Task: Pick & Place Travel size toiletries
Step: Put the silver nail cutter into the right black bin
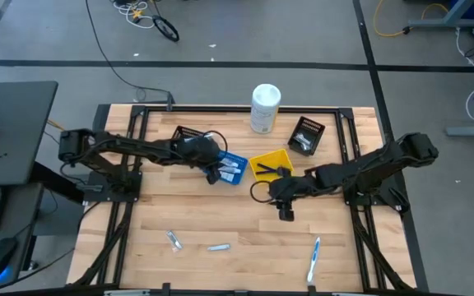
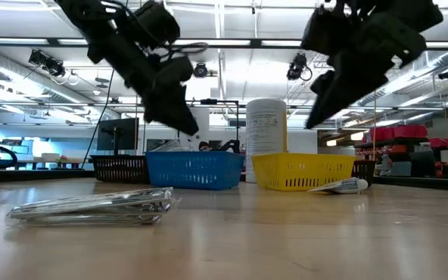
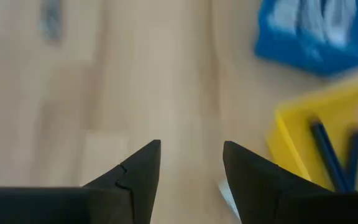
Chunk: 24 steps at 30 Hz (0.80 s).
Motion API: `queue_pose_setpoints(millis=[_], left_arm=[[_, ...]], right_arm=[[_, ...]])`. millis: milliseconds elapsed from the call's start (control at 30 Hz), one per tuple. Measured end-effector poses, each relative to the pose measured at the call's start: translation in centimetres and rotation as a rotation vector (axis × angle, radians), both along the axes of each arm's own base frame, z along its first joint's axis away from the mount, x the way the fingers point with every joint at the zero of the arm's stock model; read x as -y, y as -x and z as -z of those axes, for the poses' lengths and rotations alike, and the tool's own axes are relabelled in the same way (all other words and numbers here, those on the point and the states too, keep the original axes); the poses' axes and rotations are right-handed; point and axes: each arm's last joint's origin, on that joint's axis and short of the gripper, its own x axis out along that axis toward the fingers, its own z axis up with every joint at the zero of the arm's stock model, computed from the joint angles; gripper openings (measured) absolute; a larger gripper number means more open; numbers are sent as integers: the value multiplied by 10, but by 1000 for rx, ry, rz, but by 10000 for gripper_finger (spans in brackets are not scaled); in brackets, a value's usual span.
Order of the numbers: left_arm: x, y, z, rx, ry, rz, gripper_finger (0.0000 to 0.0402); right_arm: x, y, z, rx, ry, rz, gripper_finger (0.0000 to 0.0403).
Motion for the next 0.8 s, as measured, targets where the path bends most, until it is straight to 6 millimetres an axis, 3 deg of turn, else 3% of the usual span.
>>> queue_pose_setpoints(millis=[233,533,800], left_arm=[[10,-5,-34,109,-49,146,139],[39,-8,-42,149,-86,286,125],[86,-2,-57,243,-34,408,111]], right_arm=[[-6,-13,-2,280,-117,-38,183],[-17,-30,4,475,-176,-54,183],[-38,-48,1,589,-209,-112,183]])
